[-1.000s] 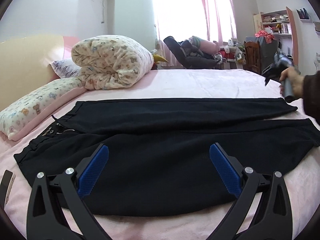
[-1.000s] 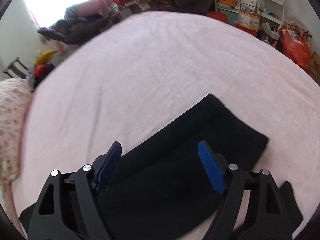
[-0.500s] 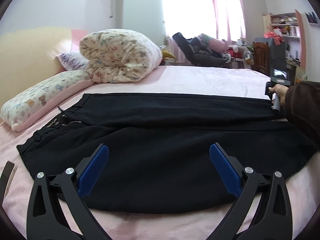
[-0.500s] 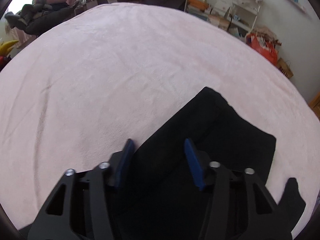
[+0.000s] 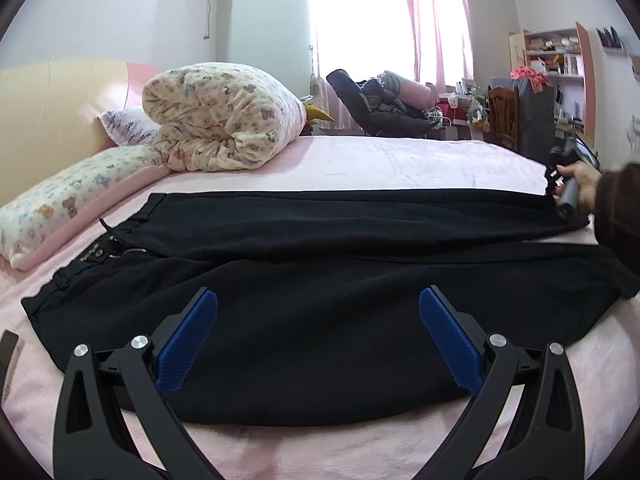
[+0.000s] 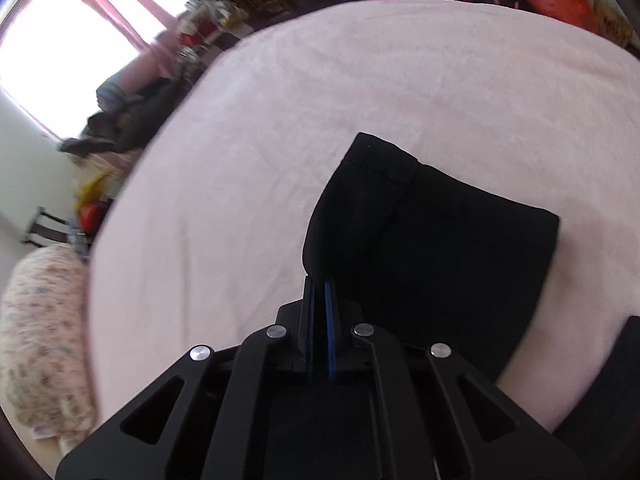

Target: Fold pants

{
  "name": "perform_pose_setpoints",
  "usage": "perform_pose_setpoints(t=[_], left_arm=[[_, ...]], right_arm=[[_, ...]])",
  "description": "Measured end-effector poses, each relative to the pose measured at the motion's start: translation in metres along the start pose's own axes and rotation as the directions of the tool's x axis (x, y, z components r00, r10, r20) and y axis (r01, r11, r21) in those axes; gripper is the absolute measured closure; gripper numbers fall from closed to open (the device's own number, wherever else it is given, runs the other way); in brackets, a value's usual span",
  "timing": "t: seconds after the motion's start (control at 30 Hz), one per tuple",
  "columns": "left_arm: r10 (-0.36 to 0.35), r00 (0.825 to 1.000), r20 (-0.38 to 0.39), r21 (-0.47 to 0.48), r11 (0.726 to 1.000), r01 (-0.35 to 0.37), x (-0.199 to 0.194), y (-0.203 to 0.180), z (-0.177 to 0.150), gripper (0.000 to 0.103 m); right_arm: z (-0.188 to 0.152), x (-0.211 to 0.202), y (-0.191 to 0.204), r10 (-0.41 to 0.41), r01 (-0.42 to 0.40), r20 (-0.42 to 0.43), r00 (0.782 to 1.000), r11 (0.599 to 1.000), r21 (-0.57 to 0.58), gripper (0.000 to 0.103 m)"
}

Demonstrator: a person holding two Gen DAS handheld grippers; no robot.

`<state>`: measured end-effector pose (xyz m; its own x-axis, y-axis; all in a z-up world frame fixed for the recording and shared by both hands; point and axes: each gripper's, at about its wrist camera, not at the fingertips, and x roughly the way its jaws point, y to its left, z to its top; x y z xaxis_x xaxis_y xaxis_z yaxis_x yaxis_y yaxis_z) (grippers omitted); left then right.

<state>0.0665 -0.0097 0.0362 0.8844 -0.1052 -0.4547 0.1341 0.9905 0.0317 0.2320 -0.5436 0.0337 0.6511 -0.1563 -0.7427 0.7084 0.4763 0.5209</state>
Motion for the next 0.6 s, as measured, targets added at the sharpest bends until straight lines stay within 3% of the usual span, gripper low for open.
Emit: perform_pose_setpoints(t=[0.13,0.33,0.4,0.43,0.6], left_arm=[[-0.062,0.998,-0.012,-0.104,0.993,0.060,0.000,0.015,0.002,0.002],[-0.126,0.991,-0.034,-0.300,0.948,0.111,0.004,0.051,0.005,0.002],[-0.156,0.987,-0.023,-0.383,0.914,0.135,0.007,0.068,0.004,0.002],[-0.183,0.983,-0.013,-0.438,0.885,0.159,0.008,0.079,0.003,0.002],[-0.225,0.974,-0.006,-0.586,0.790,0.179,0.014,0.116,0.012,0.002]], right_arm=[[-0.005,-0.035,-0.011,0.109,-0.109,0.007,0.994,0.994,-0.007,0.099],[-0.029,-0.095,-0.026,0.232,-0.229,0.023,0.972,0.969,-0.097,0.099],[-0.046,-0.117,-0.036,0.275,-0.268,0.028,0.961,0.952,-0.146,0.099],[-0.054,-0.126,-0.043,0.297,-0.289,0.030,0.954,0.944,-0.161,0.099],[-0.102,-0.162,-0.100,0.403,-0.391,0.035,0.915,0.904,-0.174,0.099]])
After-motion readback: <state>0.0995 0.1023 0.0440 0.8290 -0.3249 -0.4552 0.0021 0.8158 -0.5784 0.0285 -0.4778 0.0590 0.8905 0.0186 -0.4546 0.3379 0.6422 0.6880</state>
